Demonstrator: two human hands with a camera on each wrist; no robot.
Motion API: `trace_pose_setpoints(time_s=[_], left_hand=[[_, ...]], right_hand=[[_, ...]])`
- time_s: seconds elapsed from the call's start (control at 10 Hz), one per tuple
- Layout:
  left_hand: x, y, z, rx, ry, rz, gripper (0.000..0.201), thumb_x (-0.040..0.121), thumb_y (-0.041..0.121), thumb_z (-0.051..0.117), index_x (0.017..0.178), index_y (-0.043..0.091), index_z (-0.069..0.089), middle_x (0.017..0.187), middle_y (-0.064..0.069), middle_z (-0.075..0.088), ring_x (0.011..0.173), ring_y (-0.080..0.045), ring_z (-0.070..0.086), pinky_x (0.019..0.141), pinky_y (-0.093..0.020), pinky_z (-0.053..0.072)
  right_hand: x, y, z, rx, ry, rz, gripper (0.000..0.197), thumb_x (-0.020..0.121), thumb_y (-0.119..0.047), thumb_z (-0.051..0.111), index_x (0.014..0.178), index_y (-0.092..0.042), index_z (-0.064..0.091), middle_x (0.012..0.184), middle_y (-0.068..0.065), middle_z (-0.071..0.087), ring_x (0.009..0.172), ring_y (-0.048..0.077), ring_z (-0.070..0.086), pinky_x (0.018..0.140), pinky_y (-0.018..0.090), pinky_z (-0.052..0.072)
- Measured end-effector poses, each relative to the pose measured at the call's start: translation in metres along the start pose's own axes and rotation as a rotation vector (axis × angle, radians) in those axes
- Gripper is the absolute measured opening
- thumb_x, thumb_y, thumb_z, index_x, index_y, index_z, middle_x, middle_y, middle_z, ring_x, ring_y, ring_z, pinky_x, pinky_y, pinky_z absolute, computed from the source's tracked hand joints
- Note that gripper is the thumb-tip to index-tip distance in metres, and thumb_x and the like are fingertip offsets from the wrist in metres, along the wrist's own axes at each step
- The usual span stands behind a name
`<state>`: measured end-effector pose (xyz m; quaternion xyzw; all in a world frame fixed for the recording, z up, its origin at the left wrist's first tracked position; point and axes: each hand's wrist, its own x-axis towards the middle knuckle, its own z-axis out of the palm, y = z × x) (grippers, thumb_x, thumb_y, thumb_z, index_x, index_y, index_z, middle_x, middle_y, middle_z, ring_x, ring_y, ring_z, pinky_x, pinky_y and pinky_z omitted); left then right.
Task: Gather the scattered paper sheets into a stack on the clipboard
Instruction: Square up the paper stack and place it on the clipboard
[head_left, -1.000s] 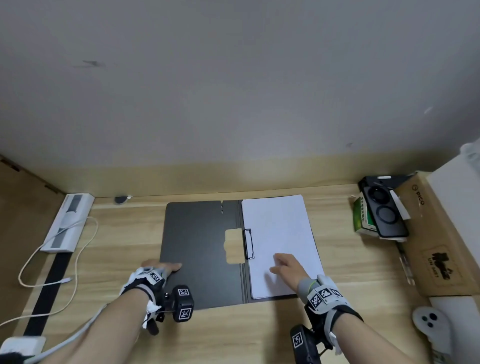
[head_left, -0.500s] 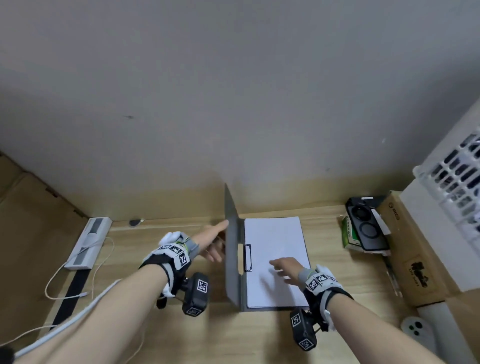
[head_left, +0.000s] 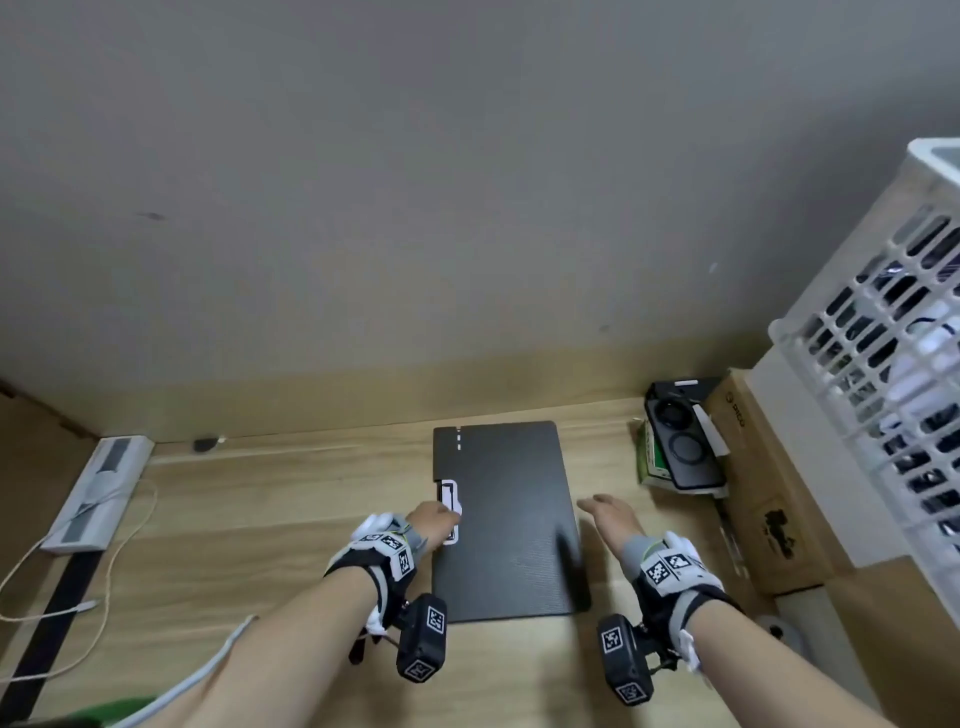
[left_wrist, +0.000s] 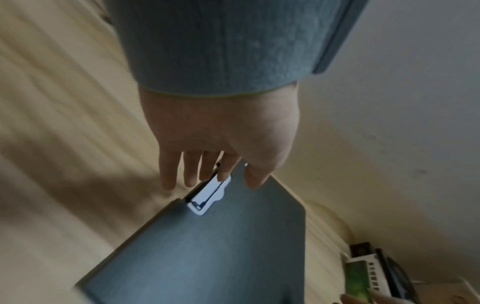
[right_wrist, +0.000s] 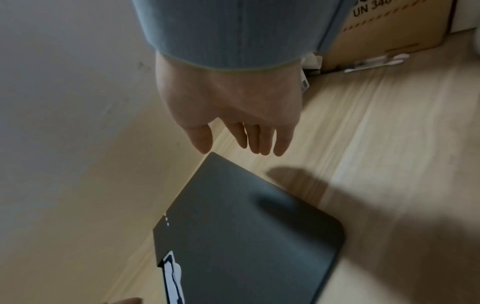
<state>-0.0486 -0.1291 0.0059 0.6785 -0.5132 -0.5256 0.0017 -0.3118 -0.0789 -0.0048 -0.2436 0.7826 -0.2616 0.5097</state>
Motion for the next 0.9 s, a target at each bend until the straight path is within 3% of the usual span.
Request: trace_pose_setpoints(time_s=[0.1, 0.2, 0.3, 0.4, 0.5, 0.6, 0.7, 0.8, 0.9], left_hand=[[0.009, -0.015, 0.012, -0.059, -0.033, -0.047, 0.024, 0.068, 0.026, 0.054, 0.086, 0.012, 0.061, 0.081, -0.005, 0.056, 0.072, -0.02, 0.049, 0.066, -0.025, 0.034], [0.016, -0.025, 0.021, -0.114, -0.056, -0.079, 0.032, 0.074, 0.027, 0.058, 0.099, 0.009, 0.066, 0.091, -0.005, 0.063, 0.081, -0.02, 0.057, 0.069, -0.023, 0.039], [0.027, -0.028, 0.023, -0.12, -0.02, -0.13, 0.032, 0.07, 0.031, 0.057, 0.09, 0.009, 0.068, 0.087, -0.006, 0.066, 0.076, -0.021, 0.059, 0.066, -0.025, 0.041], [0.039, -0.026, 0.019, -0.139, 0.025, -0.15, 0.029, 0.08, 0.028, 0.058, 0.099, 0.008, 0.07, 0.095, -0.007, 0.068, 0.088, -0.025, 0.063, 0.072, -0.026, 0.043], [0.045, -0.022, 0.016, -0.152, 0.037, -0.163, 0.029, 0.081, 0.028, 0.058, 0.1, 0.009, 0.07, 0.096, -0.005, 0.068, 0.088, -0.024, 0.063, 0.07, -0.025, 0.042], [0.046, -0.021, 0.015, -0.163, 0.04, -0.179, 0.039, 0.072, 0.032, 0.057, 0.099, 0.008, 0.07, 0.095, -0.005, 0.069, 0.082, -0.021, 0.064, 0.064, -0.023, 0.043], [0.044, -0.022, 0.012, -0.204, 0.031, -0.18, 0.039, 0.068, 0.031, 0.056, 0.095, 0.008, 0.07, 0.096, -0.007, 0.07, 0.085, -0.023, 0.066, 0.069, -0.024, 0.046], [0.038, -0.017, 0.006, -0.225, 0.027, -0.148, 0.009, 0.081, 0.018, 0.059, 0.077, 0.016, 0.067, 0.09, -0.006, 0.067, 0.085, -0.024, 0.062, 0.072, -0.024, 0.042], [0.026, 0.006, -0.016, -0.249, 0.108, -0.037, 0.011, 0.087, 0.014, 0.057, 0.079, 0.019, 0.062, 0.085, 0.0, 0.059, 0.088, -0.019, 0.052, 0.077, -0.023, 0.035]], right_hand=[[0.011, 0.019, 0.013, -0.039, -0.079, 0.031, 0.056, 0.093, -0.015, 0.059, 0.142, 0.002, 0.04, 0.147, 0.014, 0.044, 0.138, 0.029, 0.039, 0.112, 0.031, 0.027], [0.016, 0.031, 0.034, -0.075, -0.123, 0.009, 0.047, 0.093, -0.013, 0.059, 0.137, 0.001, 0.048, 0.143, 0.012, 0.05, 0.133, 0.028, 0.044, 0.106, 0.028, 0.03], [0.022, 0.033, 0.049, -0.115, -0.141, -0.029, 0.053, 0.091, -0.016, 0.061, 0.14, -0.003, 0.044, 0.147, 0.01, 0.045, 0.137, 0.028, 0.04, 0.11, 0.03, 0.027], [0.031, 0.026, 0.056, -0.165, -0.168, -0.068, 0.059, 0.092, -0.021, 0.06, 0.145, -0.007, 0.039, 0.155, 0.003, 0.034, 0.143, 0.025, 0.032, 0.113, 0.029, 0.022], [0.036, 0.024, 0.056, -0.19, -0.194, -0.068, 0.068, 0.092, -0.026, 0.059, 0.152, -0.014, 0.03, 0.161, -0.003, 0.019, 0.147, 0.021, 0.022, 0.116, 0.029, 0.017], [0.038, 0.023, 0.057, -0.167, -0.207, -0.065, 0.069, 0.092, -0.025, 0.059, 0.153, -0.016, 0.028, 0.163, -0.004, 0.011, 0.149, 0.018, 0.018, 0.118, 0.029, 0.014], [0.037, 0.017, 0.055, -0.155, -0.217, -0.06, 0.067, 0.093, -0.023, 0.058, 0.152, -0.014, 0.029, 0.163, -0.003, 0.011, 0.149, 0.018, 0.017, 0.118, 0.029, 0.012], [0.034, 0.012, 0.052, -0.167, -0.198, -0.065, 0.065, 0.092, -0.021, 0.059, 0.15, -0.011, 0.033, 0.16, -0.001, 0.022, 0.147, 0.019, 0.023, 0.116, 0.026, 0.016], [0.032, 0.001, 0.05, -0.058, -0.129, -0.05, 0.062, 0.09, -0.013, 0.062, 0.147, -0.006, 0.037, 0.15, 0.004, 0.04, 0.141, 0.023, 0.036, 0.113, 0.027, 0.023]])
